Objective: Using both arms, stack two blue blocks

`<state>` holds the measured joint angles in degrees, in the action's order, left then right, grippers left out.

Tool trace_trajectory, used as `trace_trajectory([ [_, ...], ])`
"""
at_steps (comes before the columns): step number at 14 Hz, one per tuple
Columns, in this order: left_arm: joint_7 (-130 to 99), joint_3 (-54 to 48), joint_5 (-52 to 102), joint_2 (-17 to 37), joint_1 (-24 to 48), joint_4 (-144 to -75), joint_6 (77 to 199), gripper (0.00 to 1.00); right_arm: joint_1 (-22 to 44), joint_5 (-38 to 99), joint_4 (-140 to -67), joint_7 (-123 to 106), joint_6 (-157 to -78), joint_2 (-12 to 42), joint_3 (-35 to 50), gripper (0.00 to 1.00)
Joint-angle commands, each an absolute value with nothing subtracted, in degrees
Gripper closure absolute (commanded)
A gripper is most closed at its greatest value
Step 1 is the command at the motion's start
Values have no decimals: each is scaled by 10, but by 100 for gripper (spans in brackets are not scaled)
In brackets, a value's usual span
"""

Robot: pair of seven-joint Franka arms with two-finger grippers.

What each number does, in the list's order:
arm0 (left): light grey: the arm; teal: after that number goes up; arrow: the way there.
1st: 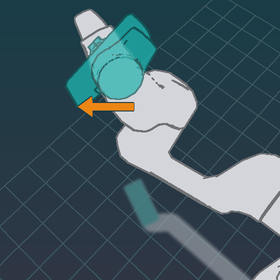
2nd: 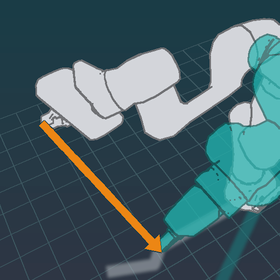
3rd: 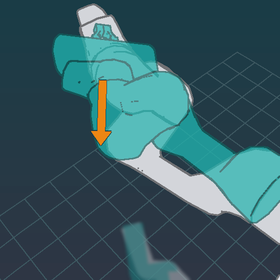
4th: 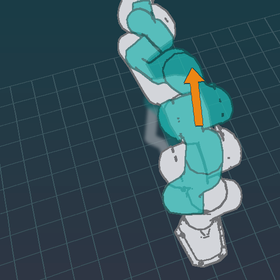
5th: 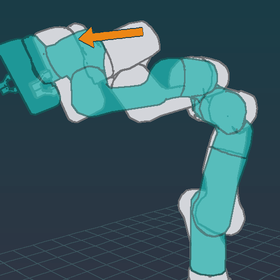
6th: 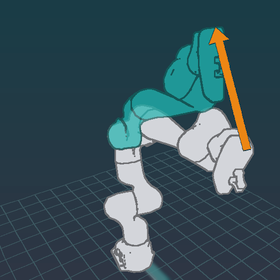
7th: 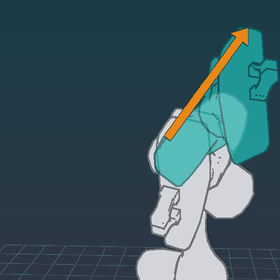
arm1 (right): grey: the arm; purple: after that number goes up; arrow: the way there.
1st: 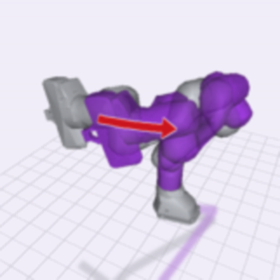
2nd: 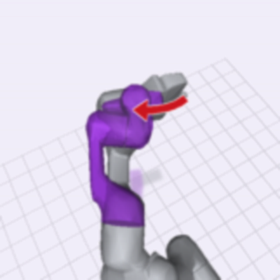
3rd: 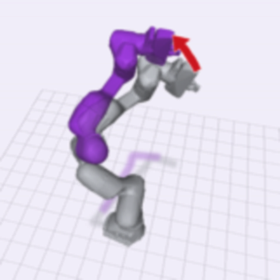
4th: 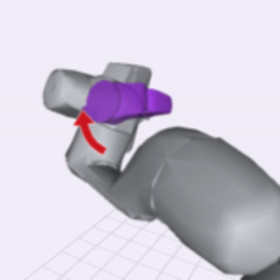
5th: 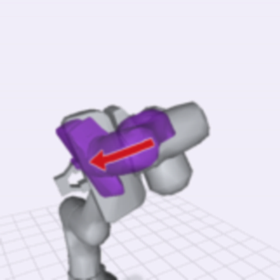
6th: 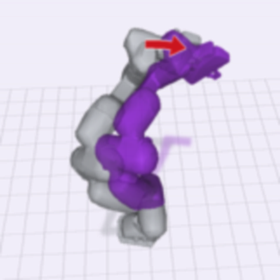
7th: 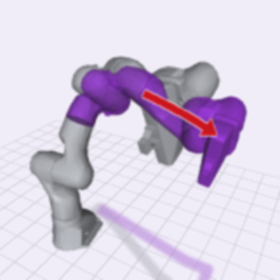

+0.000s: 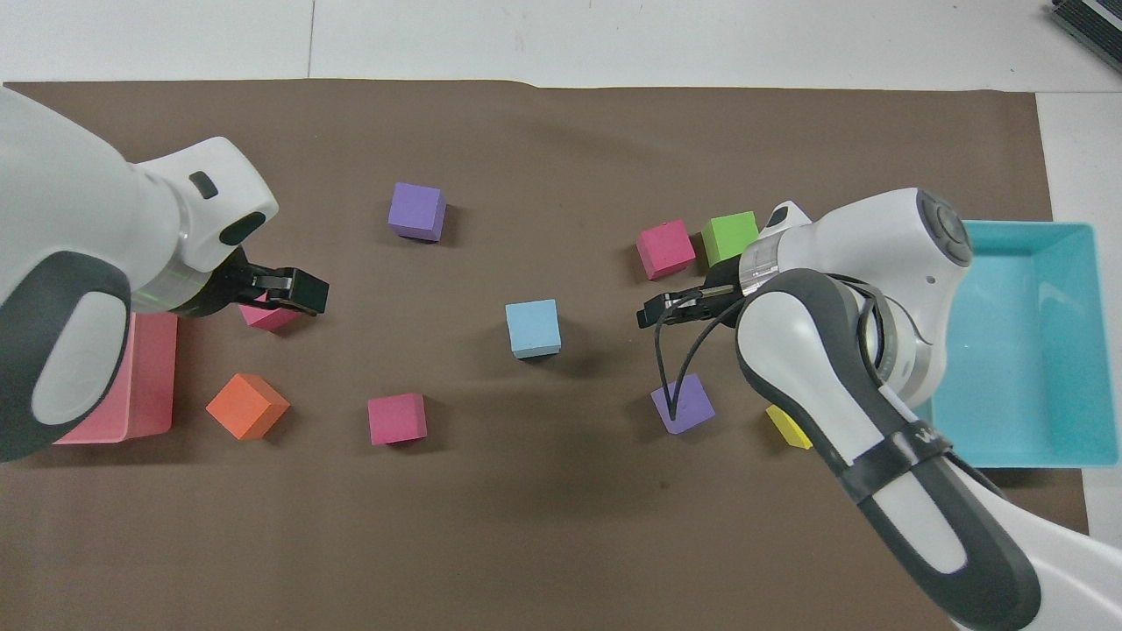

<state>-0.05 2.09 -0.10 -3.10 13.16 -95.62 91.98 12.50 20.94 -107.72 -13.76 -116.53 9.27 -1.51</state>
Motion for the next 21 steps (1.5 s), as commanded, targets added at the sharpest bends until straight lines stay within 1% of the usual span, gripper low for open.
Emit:
trace_trajectory([
  [1, 8, 12, -36, -45, 131, -929, 878, 0, 99, 143, -1047, -98, -1125, 84, -12, 0],
  [3, 7, 14, -33, -37, 130, -889, 853, 0, 98, 78, -1045, -66, -1123, 70, -14, 0],
  [5, 0, 17, -20, -36, 129, -887, 857, 0, 98, 11, -1039, -44, -1118, 55, -13, 0],
  [6, -1, 17, -7, -33, 122, -886, 854, 0, 97, -7, -1033, -35, -1099, 44, -14, 0],
  [9, -1, 18, 11, -12, 101, -859, 844, 0, 66, -14, -1020, -25, -1060, 9, -17, 0],
  [11, -4, 17, 11, 24, 101, -802, 802, 0, 55, -13, -1019, -25, -1057, -13, -17, 0],
  [12, -8, 16, 11, 35, 101, -786, 792, 0, 55, -12, -1015, -25, -1049, -22, -18, 0],
  [16, -48, 16, 33, 30, 108, -794, 812, 0, 41, -3, -938, -2, -956, -24, -18, 0],
  [19, -48, 6, 33, 1, 112, -843, 826, 0, 33, -3, -885, -1, -881, -24, -23, 0],
  [21, -49, 6, 33, -19, 120, -874, 831, 0, 35, -2, -877, -2, -851, -26, -37, 0],
])
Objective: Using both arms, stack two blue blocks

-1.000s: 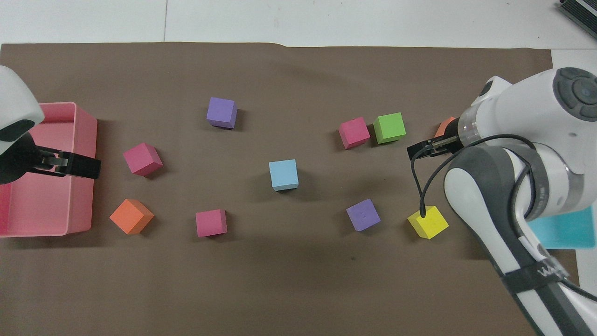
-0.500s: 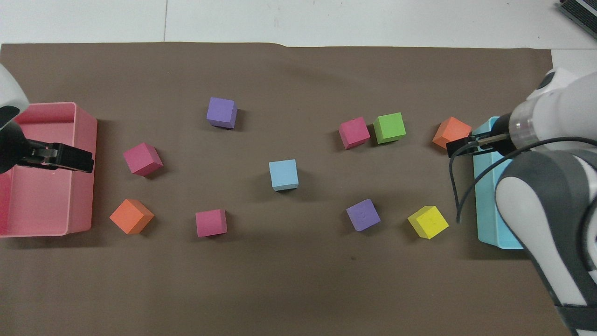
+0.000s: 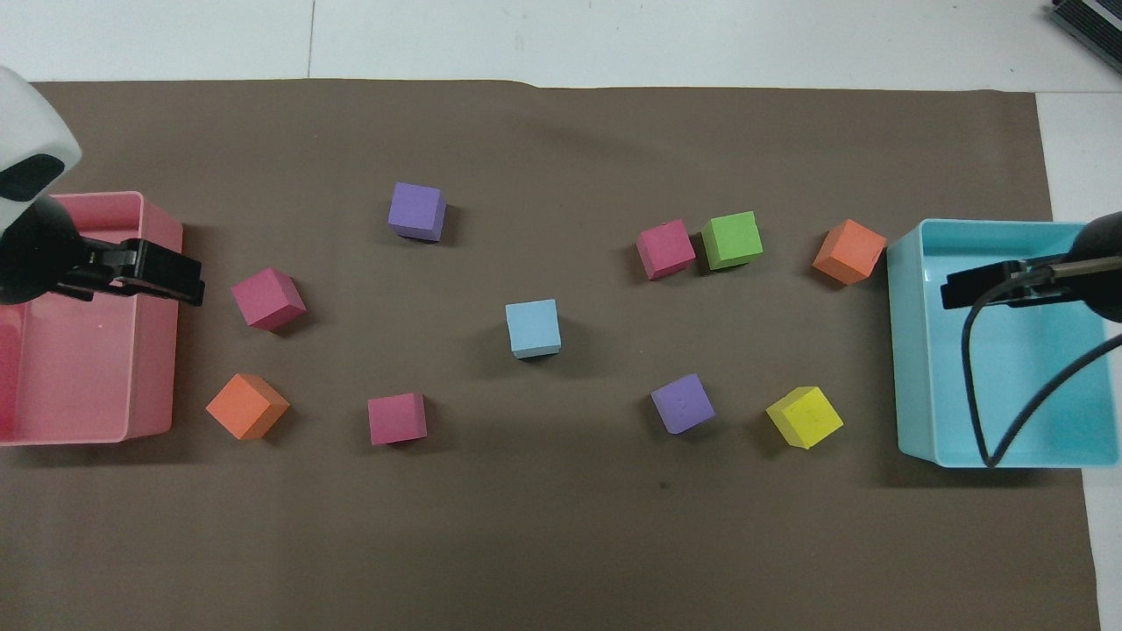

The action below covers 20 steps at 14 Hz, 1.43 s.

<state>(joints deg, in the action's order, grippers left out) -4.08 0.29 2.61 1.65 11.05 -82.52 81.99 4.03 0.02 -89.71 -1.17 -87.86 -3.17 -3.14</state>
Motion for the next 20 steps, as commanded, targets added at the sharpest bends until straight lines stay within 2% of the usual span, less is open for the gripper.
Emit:
trace_trajectory([
  [1, -49, 6, 33, -21, 121, -879, 840, 0, 35, -3, -887, -3, -851, -39, -42, 0],
  [20, -83, 7, 32, -22, 120, -882, 845, 0, 43, -26, -897, -42, -841, -45, -40, 0],
])
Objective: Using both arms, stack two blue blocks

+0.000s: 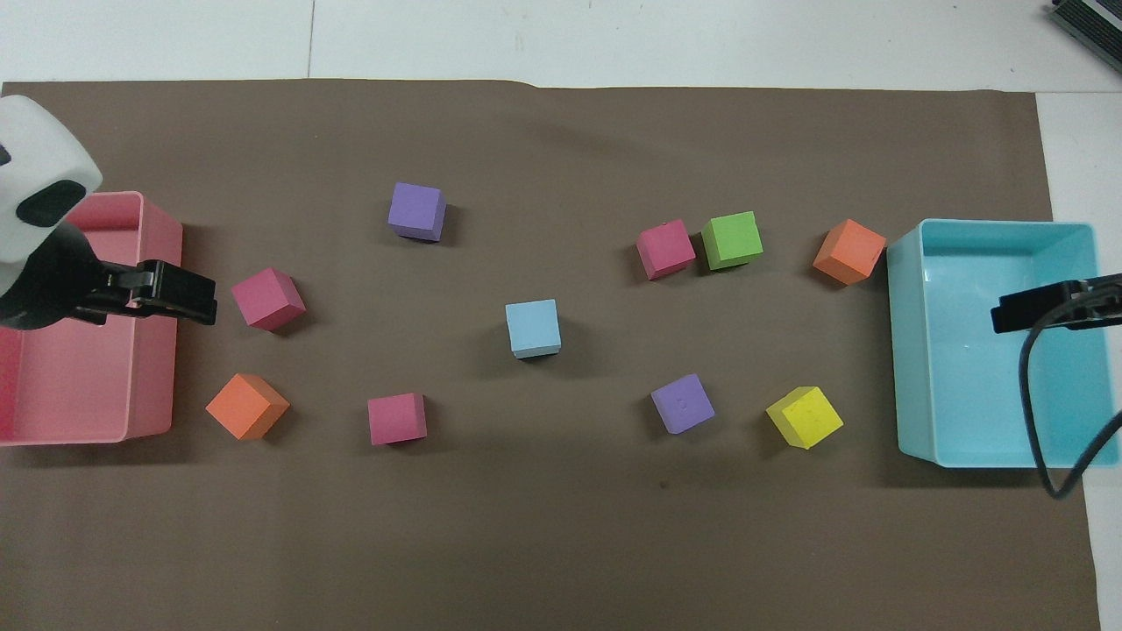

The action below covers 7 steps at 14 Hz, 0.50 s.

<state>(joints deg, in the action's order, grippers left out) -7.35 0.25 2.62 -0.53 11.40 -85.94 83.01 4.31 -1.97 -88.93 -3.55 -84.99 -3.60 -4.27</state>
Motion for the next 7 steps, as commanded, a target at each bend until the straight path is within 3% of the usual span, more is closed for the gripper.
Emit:
trace_trajectory([
  [1, -83, 7, 32, -22, 120, -882, 845, 0, 43, -26, -898, -42, -841, -45, -40, 0],
  [7, -59, 7, 32, -27, 120, -890, 845, 0, 43, -25, -897, -44, -841, -45, -40, 0],
])
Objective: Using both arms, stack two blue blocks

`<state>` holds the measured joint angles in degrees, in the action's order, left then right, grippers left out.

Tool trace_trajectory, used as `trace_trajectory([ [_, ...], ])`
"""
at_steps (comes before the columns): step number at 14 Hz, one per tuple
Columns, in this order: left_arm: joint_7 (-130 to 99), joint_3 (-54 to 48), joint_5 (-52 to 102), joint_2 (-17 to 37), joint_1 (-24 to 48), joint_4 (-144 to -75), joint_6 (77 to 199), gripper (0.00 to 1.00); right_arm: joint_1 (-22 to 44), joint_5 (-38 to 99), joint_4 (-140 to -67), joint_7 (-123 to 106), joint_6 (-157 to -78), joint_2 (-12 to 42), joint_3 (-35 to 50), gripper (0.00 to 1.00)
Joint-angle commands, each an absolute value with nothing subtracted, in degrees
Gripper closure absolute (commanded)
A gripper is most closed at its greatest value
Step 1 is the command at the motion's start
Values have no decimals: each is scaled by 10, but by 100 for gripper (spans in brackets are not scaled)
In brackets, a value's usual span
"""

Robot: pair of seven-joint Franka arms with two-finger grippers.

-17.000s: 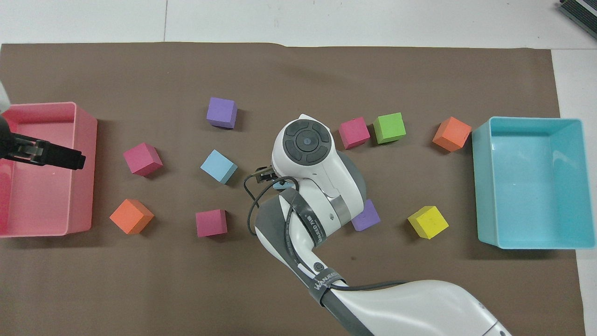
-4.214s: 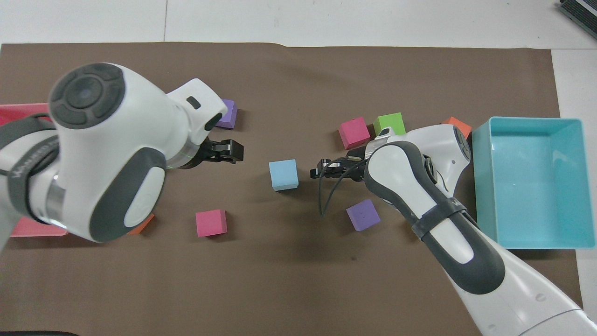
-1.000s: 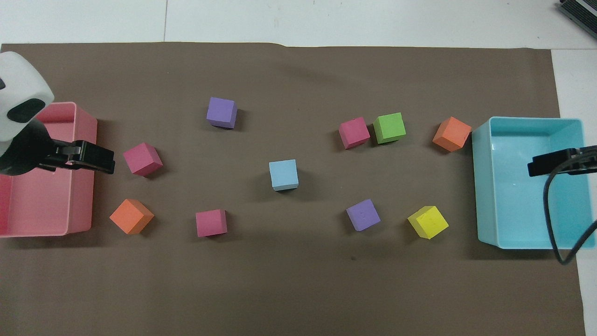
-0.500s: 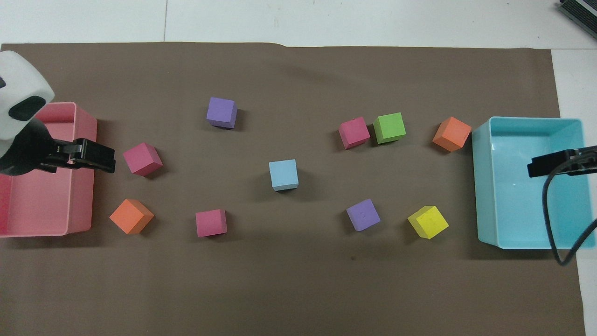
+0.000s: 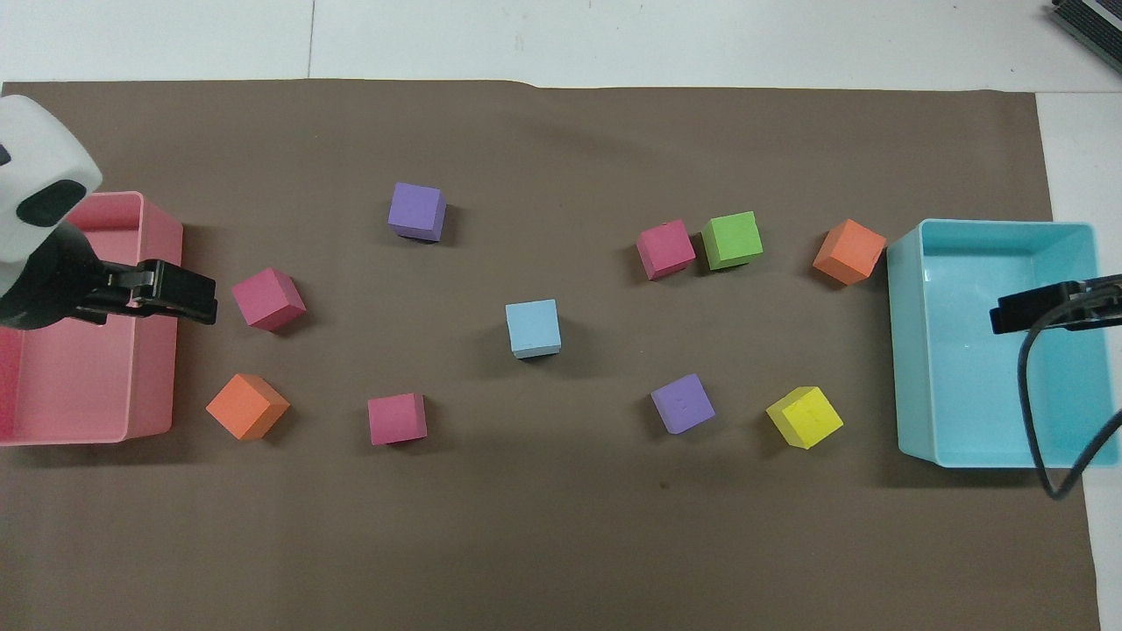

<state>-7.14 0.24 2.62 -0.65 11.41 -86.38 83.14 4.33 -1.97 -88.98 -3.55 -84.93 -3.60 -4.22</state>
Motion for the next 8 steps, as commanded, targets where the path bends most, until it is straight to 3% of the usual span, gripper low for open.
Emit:
trace_trajectory([
  [1, -40, 7, 32, -27, 120, -890, 845, 0, 43, -25, -896, -44, -842, -45, -40, 0],
  [8, -33, 7, 32, -27, 120, -890, 846, 0, 38, -24, -897, -44, -841, -45, -42, 0],
])
